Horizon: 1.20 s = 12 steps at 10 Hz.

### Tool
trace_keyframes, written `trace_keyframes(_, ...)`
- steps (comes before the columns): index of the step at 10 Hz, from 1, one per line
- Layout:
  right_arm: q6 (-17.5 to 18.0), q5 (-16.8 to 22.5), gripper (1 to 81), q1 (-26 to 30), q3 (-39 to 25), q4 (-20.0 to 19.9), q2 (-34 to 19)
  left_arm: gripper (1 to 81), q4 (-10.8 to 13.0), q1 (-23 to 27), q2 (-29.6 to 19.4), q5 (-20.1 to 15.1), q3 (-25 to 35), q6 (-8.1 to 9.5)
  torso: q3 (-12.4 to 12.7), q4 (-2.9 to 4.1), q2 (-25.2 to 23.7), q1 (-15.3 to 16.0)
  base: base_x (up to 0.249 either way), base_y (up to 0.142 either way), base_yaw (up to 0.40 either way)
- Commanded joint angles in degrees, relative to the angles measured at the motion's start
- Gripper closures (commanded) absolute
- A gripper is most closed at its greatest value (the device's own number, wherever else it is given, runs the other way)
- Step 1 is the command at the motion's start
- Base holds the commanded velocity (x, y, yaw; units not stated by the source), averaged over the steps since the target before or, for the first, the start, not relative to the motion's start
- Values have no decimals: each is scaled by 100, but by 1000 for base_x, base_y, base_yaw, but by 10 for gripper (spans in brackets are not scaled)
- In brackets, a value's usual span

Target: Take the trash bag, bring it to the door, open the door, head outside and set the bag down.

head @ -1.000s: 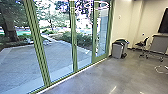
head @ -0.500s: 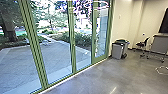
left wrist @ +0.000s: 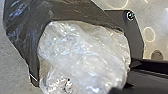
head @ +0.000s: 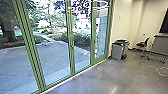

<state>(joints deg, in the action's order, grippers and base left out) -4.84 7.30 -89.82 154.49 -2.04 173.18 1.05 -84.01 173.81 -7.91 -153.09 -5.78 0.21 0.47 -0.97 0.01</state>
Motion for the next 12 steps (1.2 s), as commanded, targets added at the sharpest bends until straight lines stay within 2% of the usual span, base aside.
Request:
trace_keyframes(1,-8,377,10,276,1,28,17,811,27,345,5,-351,25,-29,0,0,0,0,137,-67,0)
trace_keyframes(12,-8,377,10,276,10,28,26,811,27,337,22,-351,25,-29,0,0,0,0,136,-73,0)
